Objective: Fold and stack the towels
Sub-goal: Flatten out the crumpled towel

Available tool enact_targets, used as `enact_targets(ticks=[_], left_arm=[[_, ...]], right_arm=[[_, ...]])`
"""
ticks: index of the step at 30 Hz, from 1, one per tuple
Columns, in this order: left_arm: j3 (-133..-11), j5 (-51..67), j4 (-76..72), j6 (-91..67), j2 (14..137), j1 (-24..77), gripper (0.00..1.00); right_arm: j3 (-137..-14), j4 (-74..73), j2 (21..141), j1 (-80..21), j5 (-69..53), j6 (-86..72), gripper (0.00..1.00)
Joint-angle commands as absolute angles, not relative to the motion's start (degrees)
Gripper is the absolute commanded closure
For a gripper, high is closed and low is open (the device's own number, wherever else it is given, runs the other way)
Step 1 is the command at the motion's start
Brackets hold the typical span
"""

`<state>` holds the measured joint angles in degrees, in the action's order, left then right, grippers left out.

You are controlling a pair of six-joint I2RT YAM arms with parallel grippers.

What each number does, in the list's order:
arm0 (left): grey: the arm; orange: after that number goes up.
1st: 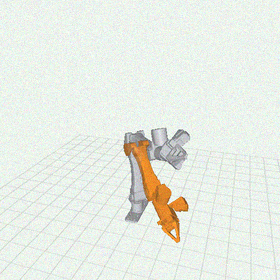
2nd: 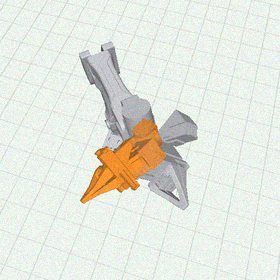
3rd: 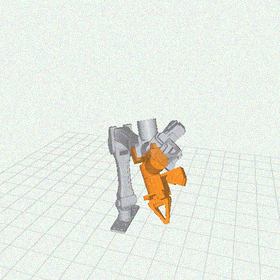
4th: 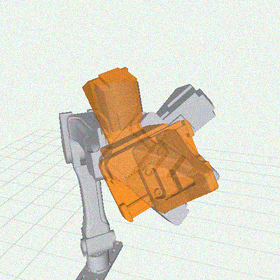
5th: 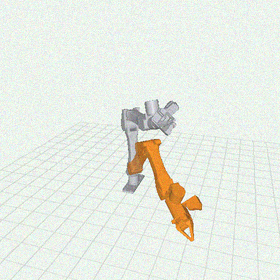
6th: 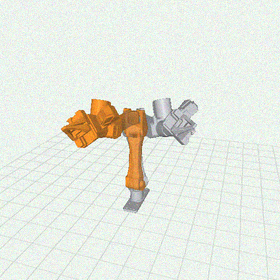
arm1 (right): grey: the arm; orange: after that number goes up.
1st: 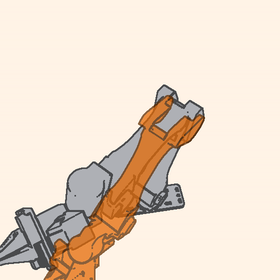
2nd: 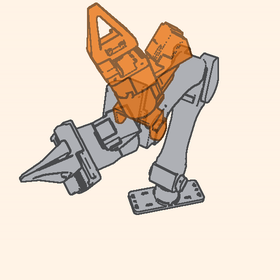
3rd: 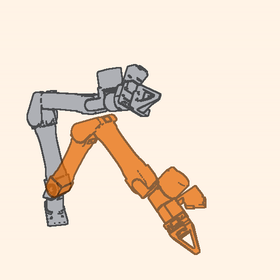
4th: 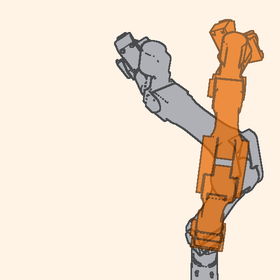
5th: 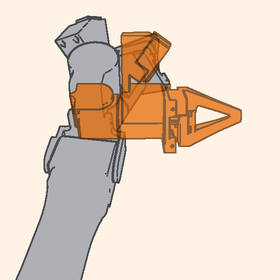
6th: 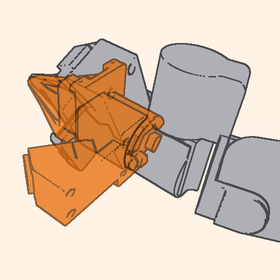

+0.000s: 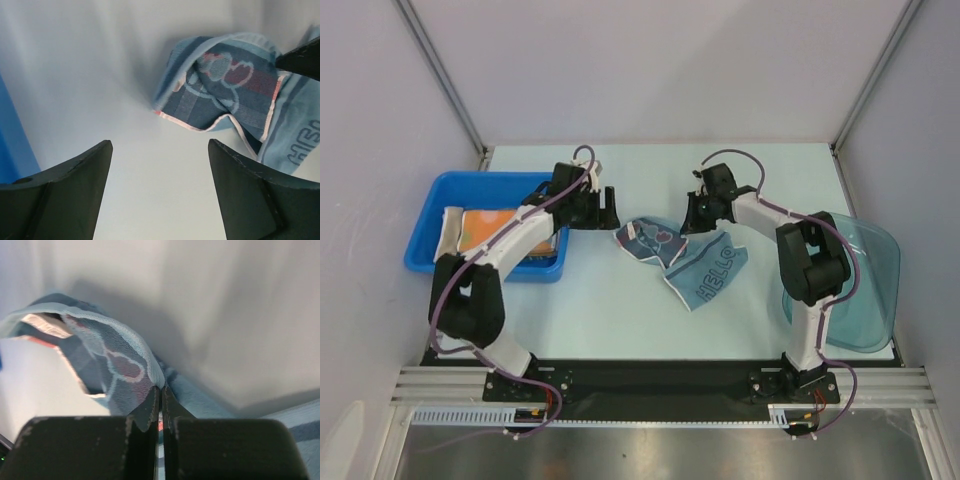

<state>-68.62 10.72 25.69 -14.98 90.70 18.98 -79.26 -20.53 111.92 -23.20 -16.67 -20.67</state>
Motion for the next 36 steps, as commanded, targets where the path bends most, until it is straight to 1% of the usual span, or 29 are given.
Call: enact_targets(ticks=[1,5,12,17,23,25,28,29,32,34,36], left_arm=[[-73.1,9.8,21.8,-13.0,95.7,20.0,0.16],[-76.5,11.5,22.2,-7.1,101.4,19.9,0.14],[-75.2,20.3,17.7,-1.7,103.5,19.9,0.18],[-75.9,19.7,18.5,-0.7,106.1,20.0,0.21],[-77.2,18.2,20.2,-0.2,109.0,20.0,0.29],[-77.4,18.5,20.1,-0.2,109.5,20.0,0.34],[-78.0,19.2,19.8,-0.2,109.9,20.0,0.60],[-78.2,19.2,20.0,-0.2,109.8,20.0,0.78],[-79.3,19.2,20.9,-0.2,108.6,20.1,1.00],[-82.3,18.3,24.2,-0.2,107.8,20.5,1.00],[-86.2,16.5,28.2,1.6,105.1,20.9,1.00]], right_arm=[[-83.2,-22.1,113.8,-22.2,-22.6,-15.7,1.00],[-83.0,-21.2,114.3,-20.8,-23.7,-15.0,1.00],[-82.6,-20.0,115.0,-19.8,-24.6,-15.2,1.00],[-82.7,-19.1,115.7,-19.4,-25.4,-15.5,1.00],[-82.9,-18.4,115.8,-19.2,-25.8,-16.1,1.00],[-82.9,-18.5,115.6,-19.2,-25.7,-16.0,1.00],[-82.8,-18.6,115.7,-19.3,-25.7,-15.6,1.00],[-82.7,-18.8,115.6,-19.2,-25.5,-15.6,1.00],[-82.8,-20.0,114.2,-19.2,-22.6,-14.7,1.00],[-82.9,-20.5,111.6,-19.2,-17.7,-14.1,1.00],[-83.8,-21.9,106.1,-19.2,-14.4,-13.2,1.00]])
